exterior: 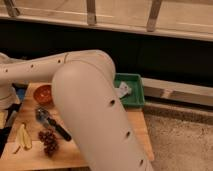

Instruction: Place banana in red bowl

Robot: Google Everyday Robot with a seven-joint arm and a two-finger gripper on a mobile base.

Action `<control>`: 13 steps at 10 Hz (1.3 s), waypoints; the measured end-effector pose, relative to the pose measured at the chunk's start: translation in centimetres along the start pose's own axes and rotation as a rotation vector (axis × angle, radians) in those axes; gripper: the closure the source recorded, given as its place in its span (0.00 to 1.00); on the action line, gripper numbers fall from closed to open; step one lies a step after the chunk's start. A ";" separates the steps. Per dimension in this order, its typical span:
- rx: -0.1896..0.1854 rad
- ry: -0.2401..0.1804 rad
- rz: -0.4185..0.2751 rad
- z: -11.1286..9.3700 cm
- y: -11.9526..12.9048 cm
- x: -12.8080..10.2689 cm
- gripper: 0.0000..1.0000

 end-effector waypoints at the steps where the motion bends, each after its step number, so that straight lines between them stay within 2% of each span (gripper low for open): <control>1: -0.003 0.013 -0.018 0.9 0.2 -1.0 0.23; 2: -0.008 0.024 -0.023 1.7 0.4 -1.2 0.23; 7: -0.009 0.097 0.017 4.4 0.6 1.4 0.23; 11: -0.005 0.096 0.017 4.3 0.5 1.4 0.23; 13: -0.010 0.118 0.005 4.8 0.6 0.7 0.23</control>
